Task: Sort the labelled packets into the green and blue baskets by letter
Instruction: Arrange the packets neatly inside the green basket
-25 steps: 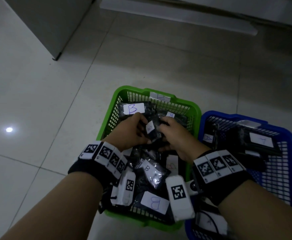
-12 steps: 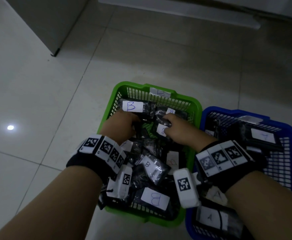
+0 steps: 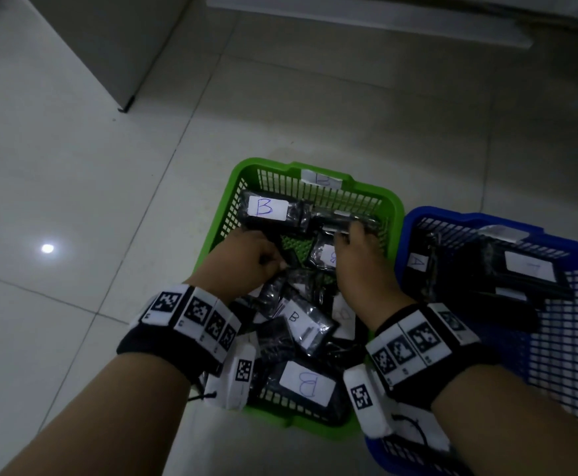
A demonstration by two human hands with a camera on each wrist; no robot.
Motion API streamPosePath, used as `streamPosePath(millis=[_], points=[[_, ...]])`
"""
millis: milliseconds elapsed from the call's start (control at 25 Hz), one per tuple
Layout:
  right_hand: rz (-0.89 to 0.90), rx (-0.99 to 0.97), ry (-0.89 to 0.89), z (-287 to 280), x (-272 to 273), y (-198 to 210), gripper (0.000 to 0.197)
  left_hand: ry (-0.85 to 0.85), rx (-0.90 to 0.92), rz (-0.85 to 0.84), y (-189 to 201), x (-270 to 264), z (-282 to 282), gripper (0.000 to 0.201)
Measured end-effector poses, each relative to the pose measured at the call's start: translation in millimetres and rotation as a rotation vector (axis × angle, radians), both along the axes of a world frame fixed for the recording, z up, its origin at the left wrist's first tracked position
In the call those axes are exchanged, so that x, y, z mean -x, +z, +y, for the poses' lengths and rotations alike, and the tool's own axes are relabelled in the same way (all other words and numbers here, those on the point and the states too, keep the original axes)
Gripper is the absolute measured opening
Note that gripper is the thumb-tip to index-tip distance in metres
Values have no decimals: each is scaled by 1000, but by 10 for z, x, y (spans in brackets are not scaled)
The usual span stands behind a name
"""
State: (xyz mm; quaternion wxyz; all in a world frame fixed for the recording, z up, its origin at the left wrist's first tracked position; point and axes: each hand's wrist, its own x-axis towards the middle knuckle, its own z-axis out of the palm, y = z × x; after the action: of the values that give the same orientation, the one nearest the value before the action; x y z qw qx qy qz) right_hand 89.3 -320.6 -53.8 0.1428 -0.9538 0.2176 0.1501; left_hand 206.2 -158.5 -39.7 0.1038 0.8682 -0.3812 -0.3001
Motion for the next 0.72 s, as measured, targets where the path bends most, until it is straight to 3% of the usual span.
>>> streamPosePath(millis=[80, 240, 360, 400, 520, 600, 720], points=[[15, -29, 34, -25, 37, 31, 53, 63, -54, 3, 37, 123, 47, 57], [-93, -171, 107, -146, 273, 150, 42, 146, -129, -20, 121, 340, 46, 31], [-132, -375, 111, -104, 410, 286, 25, 134, -132, 11, 95, 331, 54, 50], [-79, -384, 139, -80, 435, 313, 26, 114, -105, 30, 68, 308, 55, 52], [25, -300, 206, 17, 462, 341, 47, 18, -49, 97, 107, 189, 103, 28], [52, -226, 206, 165, 505, 324, 55, -53, -58, 164, 161, 122, 205, 32], [26, -263, 119, 352, 519, 297, 47, -99, -29, 164, 218, 96, 371, 41]])
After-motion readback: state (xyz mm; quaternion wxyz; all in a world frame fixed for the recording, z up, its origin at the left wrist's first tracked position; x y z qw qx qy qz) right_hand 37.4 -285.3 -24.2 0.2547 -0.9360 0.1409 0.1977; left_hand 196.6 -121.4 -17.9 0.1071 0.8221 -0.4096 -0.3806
